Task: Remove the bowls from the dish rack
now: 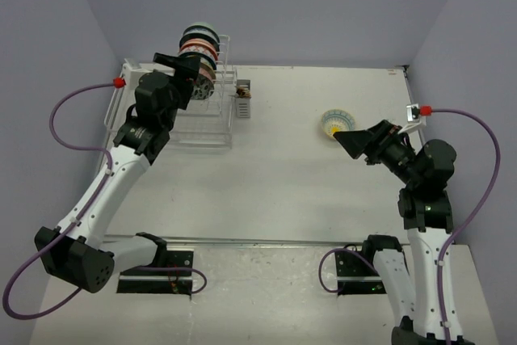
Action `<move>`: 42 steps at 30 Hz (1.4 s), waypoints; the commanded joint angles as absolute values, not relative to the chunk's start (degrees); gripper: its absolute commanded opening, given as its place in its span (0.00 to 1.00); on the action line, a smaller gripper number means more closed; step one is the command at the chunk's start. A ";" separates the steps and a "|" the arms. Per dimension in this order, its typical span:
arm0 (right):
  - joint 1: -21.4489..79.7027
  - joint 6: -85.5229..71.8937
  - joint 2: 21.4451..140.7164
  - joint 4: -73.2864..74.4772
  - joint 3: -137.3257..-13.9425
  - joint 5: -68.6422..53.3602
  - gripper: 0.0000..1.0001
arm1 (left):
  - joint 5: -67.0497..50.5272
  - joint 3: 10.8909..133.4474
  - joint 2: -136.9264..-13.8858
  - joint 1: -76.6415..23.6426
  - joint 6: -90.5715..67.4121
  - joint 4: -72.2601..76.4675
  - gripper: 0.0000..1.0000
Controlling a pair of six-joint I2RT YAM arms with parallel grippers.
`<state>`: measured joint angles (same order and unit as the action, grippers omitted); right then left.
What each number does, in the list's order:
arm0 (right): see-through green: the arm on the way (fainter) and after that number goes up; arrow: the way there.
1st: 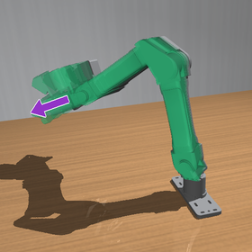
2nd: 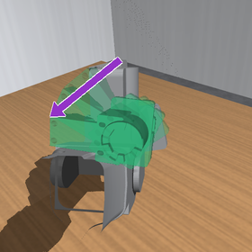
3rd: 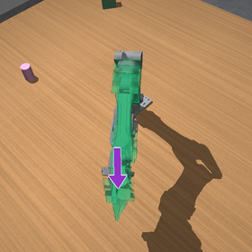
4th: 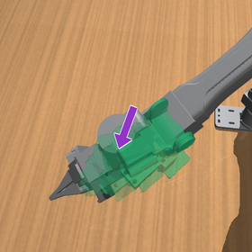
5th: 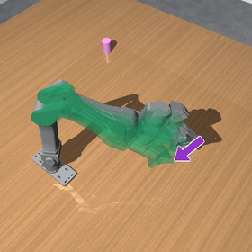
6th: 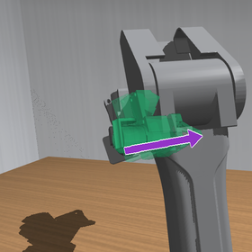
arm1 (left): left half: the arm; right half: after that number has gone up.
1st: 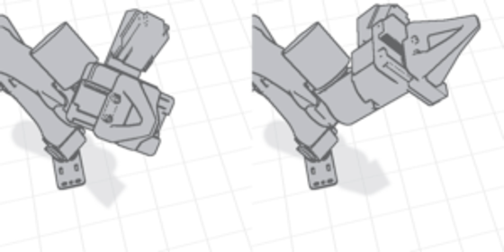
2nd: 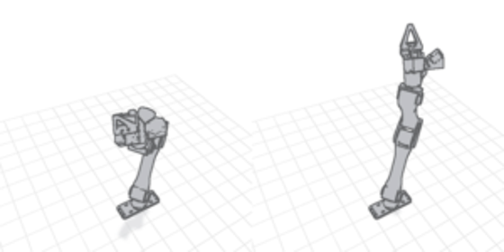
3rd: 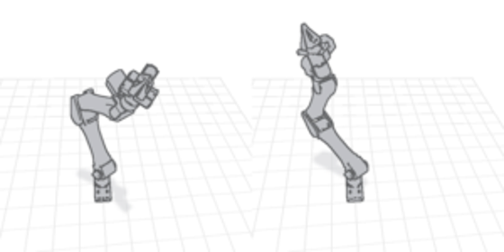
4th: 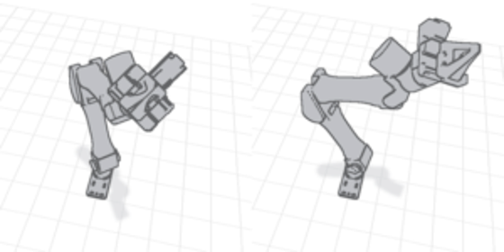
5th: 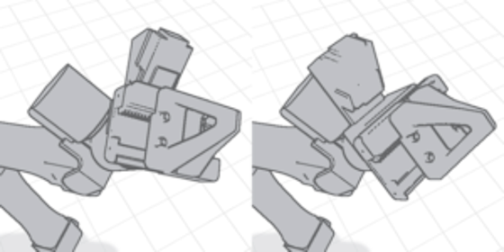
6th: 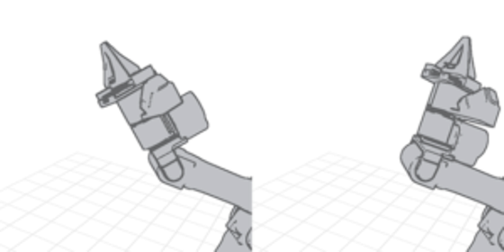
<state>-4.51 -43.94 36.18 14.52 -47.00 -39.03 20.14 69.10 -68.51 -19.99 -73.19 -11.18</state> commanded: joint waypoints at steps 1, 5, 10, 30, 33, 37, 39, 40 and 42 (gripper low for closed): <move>-4.66 -44.21 35.77 16.78 -45.88 -40.34 0.92 | 20.91 67.94 -69.43 -19.60 -78.22 -5.72 0.90; -4.57 -44.03 34.55 17.93 -46.49 -41.04 0.92 | 23.99 65.92 -69.96 -19.51 -79.19 -3.17 0.75; -4.57 -43.07 32.52 19.60 -47.20 -39.03 0.96 | 27.06 64.78 -70.22 -19.16 -79.63 -1.06 0.68; -4.57 -40.17 28.30 25.75 -54.05 -37.97 0.99 | 27.34 62.40 -73.30 -18.11 -83.67 0.44 0.11; -4.66 -40.08 27.77 25.93 -54.49 -37.88 0.99 | 27.60 61.35 -71.99 -18.11 -84.72 0.96 0.00; -4.66 -39.64 27.68 26.63 -55.54 -37.70 0.99 | 27.86 59.77 -69.53 -18.11 -85.25 2.11 0.00; -4.57 -39.64 27.60 26.81 -55.81 -37.62 0.99 | 27.69 59.68 -68.73 -18.11 -85.43 2.28 0.00; -4.57 -39.55 27.60 26.81 -56.07 -37.62 0.99 | 27.69 59.59 -67.95 -18.11 -85.43 2.37 0.00; -4.66 -39.73 27.60 26.81 -56.34 -37.53 0.99 | 27.34 59.68 -67.06 -18.19 -85.43 2.81 0.00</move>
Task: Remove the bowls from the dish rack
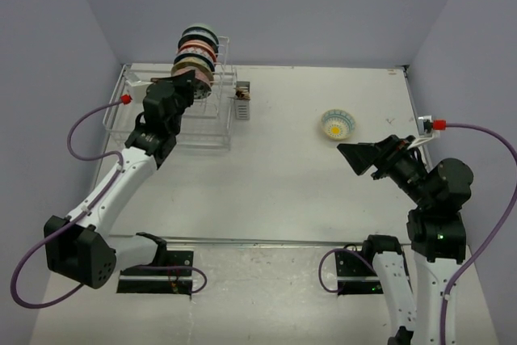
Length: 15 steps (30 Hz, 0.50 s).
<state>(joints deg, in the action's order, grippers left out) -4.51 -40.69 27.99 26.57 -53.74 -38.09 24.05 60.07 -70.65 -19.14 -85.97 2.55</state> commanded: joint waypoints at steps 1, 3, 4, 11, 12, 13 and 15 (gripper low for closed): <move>-4.57 -39.81 27.60 26.81 -56.51 -37.44 0.99 | 27.25 59.59 -66.02 -18.11 -85.34 3.16 0.00; -4.57 -39.81 27.77 26.81 -56.60 -37.44 0.99 | 26.64 59.50 -65.04 -18.19 -84.38 4.91 0.00; -4.57 -39.73 27.77 26.81 -56.69 -37.44 0.99 | 26.46 59.50 -64.08 -18.19 -84.11 5.27 0.00; -4.57 -39.64 28.39 26.98 -56.95 -37.53 0.99 | 25.05 58.89 -59.77 -18.19 -83.85 6.07 0.00; -4.66 -39.64 28.48 26.90 -56.95 -37.44 0.99 | 24.35 58.28 -58.46 -18.19 -83.85 5.89 0.00; -4.57 -39.55 28.56 26.89 -57.21 -37.44 0.99 | 23.82 57.84 -57.75 -18.19 -83.85 5.89 0.00; -4.57 -39.29 29.00 26.81 -57.39 -37.18 0.99 | 21.90 56.87 -55.65 -18.19 -82.71 5.89 0.00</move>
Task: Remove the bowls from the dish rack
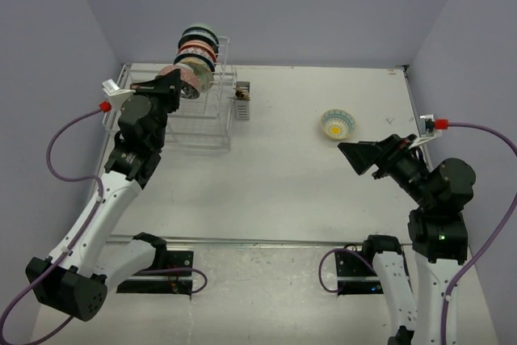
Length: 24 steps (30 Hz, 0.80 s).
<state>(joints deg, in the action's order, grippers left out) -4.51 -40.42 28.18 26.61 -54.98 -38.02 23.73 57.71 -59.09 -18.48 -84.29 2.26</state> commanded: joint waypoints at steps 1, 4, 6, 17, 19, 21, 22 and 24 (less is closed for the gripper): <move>-4.66 -39.29 29.70 26.46 -57.57 -37.26 0.99 | 20.67 56.87 -55.11 -18.19 -81.57 6.06 0.00; -4.57 -37.89 31.82 26.45 -58.79 -38.05 0.99 | 12.33 58.88 -54.58 -18.46 -71.19 8.87 0.00; -4.57 -35.78 35.14 27.51 -60.90 -37.88 0.99 | 3.20 61.26 -56.86 -20.21 -61.56 10.46 0.00; 0.94 -21.90 48.15 44.72 -70.04 -26.92 0.92 | 5.87 72.68 -72.32 -54.47 -16.90 -8.41 0.00; 4.47 -20.49 51.23 48.66 -72.41 -21.74 0.91 | 8.68 73.30 -76.36 -60.43 -8.67 -11.32 0.00; 8.43 -19.69 52.82 50.36 -73.30 -18.91 0.89 | 15.19 71.03 -79.01 -65.10 -2.75 -13.09 0.00; 9.31 -19.60 53.95 51.06 -73.13 -17.94 0.88 | 16.60 70.23 -79.88 -68.87 -0.81 -13.27 0.00; 11.77 -19.16 55.28 51.33 -71.73 -16.27 0.85 | 15.91 68.57 -82.07 -72.23 5.69 -13.97 0.00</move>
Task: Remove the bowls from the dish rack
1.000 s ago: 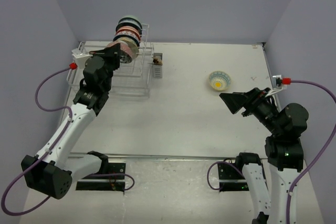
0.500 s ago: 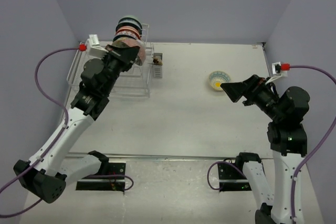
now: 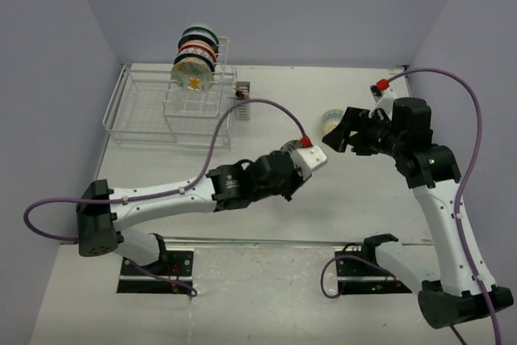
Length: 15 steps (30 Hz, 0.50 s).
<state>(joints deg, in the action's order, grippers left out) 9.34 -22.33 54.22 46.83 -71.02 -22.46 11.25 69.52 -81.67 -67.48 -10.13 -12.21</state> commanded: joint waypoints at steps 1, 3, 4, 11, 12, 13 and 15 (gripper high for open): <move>12.65 -18.81 57.37 52.29 -71.46 -15.65 0.82 | 16.78 68.38 -82.96 -75.12 8.06 -13.89 0.00; 16.60 -18.11 59.58 53.52 -70.41 -12.94 0.80 | 17.84 69.34 -85.41 -77.42 10.19 -14.68 0.00; 17.83 -17.93 61.24 53.61 -69.97 -12.31 0.80 | 18.19 69.95 -86.21 -78.91 11.76 -14.85 0.00; 24.34 -17.23 65.56 54.49 -65.75 -8.88 0.57 | 16.35 75.49 -90.96 -80.33 15.47 -19.86 0.00; 24.61 -17.14 65.74 54.67 -65.31 -8.44 0.53 | 16.35 75.85 -91.14 -80.33 15.90 -20.56 0.00; 25.31 -17.05 65.92 54.93 -65.04 -8.26 0.49 | 16.43 76.11 -91.32 -80.33 16.17 -20.91 0.00; 26.36 -17.14 66.01 55.37 -64.43 -7.82 0.43 | 16.52 76.90 -91.76 -80.33 16.43 -22.05 0.00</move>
